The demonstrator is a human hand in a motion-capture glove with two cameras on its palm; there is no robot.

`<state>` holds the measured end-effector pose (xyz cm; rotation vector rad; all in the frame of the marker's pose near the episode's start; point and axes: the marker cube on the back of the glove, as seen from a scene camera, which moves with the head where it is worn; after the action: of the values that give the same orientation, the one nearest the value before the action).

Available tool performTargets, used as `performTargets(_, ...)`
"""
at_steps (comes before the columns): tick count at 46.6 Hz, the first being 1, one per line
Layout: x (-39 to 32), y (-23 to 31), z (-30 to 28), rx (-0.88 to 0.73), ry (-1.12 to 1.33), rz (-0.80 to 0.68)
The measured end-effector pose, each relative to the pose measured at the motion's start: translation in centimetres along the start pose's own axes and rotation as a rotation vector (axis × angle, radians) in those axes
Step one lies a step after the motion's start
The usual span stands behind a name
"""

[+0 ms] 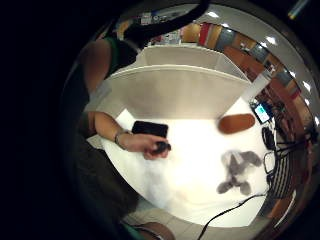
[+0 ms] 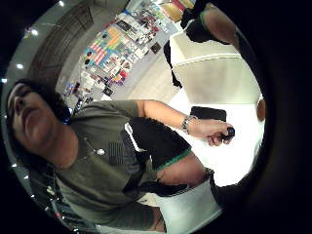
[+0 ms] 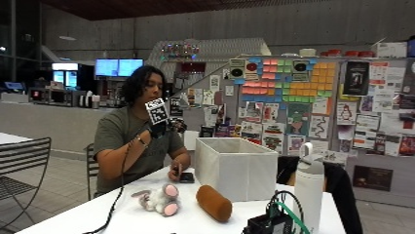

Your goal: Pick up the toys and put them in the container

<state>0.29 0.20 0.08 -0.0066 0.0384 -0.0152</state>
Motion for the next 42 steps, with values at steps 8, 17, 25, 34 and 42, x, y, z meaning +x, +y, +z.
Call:
performTargets(8,0.6,0.5,-0.2,-0.021,0.058,0.029)
performTargets(17,9.6,2.9,-2.4,-0.042,0.584,-0.027)
performTargets(25,10.9,4.8,-4.3,0.050,0.150,0.410)
performTargets(34,19.3,9.0,-3.7,0.131,0.297,0.766)
performTargets(42,26.0,12.0,0.3,0.063,0.467,1.077)
